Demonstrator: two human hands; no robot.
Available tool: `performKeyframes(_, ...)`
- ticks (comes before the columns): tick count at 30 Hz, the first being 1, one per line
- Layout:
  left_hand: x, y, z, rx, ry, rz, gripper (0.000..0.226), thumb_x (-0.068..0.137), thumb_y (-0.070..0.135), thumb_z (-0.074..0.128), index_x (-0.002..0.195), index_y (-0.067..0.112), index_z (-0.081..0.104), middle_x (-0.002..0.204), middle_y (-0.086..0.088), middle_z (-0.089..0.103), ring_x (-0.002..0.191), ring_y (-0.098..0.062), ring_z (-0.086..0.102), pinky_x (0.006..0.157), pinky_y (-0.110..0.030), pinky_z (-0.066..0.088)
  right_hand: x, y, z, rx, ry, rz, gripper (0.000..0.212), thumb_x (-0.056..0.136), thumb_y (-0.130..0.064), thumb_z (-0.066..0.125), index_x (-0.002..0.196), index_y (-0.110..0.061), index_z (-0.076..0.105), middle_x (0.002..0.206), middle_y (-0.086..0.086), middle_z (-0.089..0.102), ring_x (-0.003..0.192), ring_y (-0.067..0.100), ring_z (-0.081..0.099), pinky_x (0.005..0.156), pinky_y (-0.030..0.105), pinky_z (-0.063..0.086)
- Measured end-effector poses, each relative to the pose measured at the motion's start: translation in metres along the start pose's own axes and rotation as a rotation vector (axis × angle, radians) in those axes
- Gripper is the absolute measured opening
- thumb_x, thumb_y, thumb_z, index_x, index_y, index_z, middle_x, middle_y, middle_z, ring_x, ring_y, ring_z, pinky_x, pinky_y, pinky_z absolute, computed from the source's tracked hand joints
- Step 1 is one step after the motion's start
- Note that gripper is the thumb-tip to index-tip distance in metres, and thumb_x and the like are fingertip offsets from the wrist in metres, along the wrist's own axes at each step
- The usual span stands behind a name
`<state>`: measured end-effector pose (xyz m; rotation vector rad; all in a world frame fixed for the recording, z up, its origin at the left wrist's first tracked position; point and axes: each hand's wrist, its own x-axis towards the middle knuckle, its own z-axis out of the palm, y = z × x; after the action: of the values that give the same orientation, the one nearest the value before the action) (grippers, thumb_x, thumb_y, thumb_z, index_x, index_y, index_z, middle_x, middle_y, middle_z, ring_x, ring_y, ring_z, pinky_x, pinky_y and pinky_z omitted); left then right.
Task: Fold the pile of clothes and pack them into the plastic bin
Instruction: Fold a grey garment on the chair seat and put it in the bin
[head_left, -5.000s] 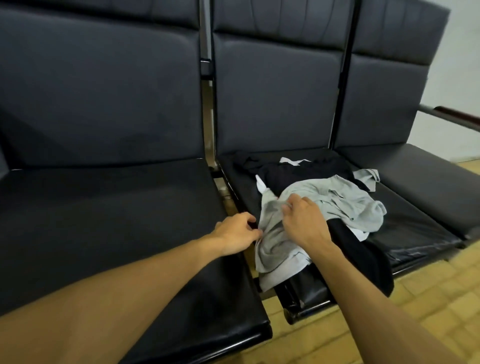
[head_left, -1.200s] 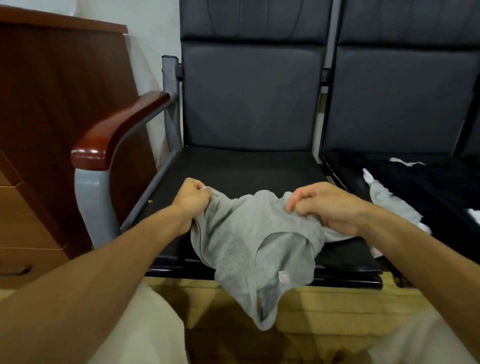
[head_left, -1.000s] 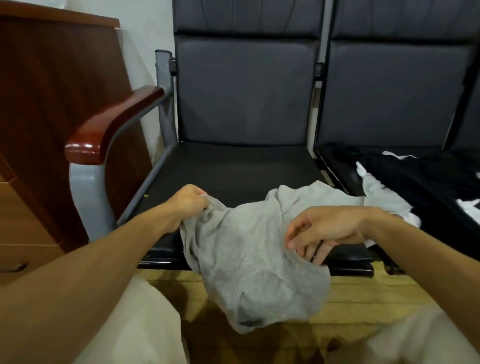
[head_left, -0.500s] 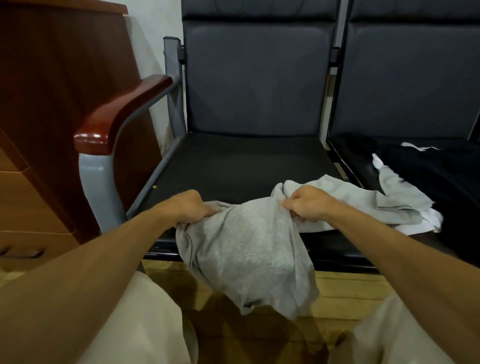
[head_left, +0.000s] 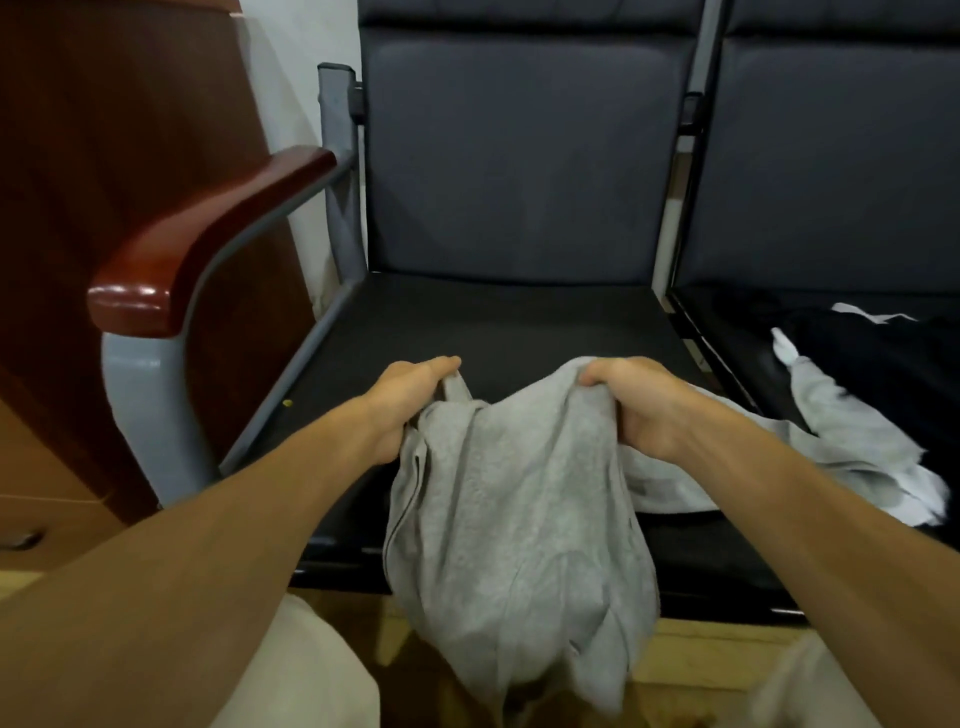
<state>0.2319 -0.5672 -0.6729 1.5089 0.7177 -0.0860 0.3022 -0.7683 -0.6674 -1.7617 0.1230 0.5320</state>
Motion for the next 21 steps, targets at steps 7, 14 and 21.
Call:
performKeyframes(7,0.023,0.004,0.004,-0.264,0.051,0.005,0.021,0.090,0.028,0.063,0.097,0.009,0.067,0.108,-0.014,0.070,0.099,-0.029,0.068,0.090,-0.044,0.054,0.022,-0.001,-0.022,0.136,0.178,-0.026,0.041,0.087,-0.010,0.063,0.126,-0.004,0.052,0.112,0.014,0.063,0.096,0.027,0.064,0.073,0.037,0.055)
performKeyframes(14,0.047,-0.002,-0.015,-0.371,0.495,0.056,0.047,0.088,0.022,0.067,0.133,0.014,0.053,0.125,-0.012,0.059,0.107,-0.030,0.059,0.092,-0.043,0.051,0.014,-0.003,-0.057,0.311,0.227,-0.059,0.050,0.084,-0.006,0.068,0.131,-0.014,0.054,0.121,0.010,0.061,0.103,0.028,0.062,0.076,0.040,0.054)
performKeyframes(21,0.036,-0.005,-0.025,-0.485,0.396,0.055,0.046,0.086,0.008,0.068,0.130,0.010,0.052,0.122,-0.013,0.058,0.110,-0.031,0.059,0.089,-0.044,0.051,-0.009,0.005,-0.076,0.478,0.143,-0.140,0.026,0.095,-0.016,0.056,0.120,-0.017,0.064,0.112,0.005,0.067,0.103,0.020,0.063,0.074,0.030,0.051)
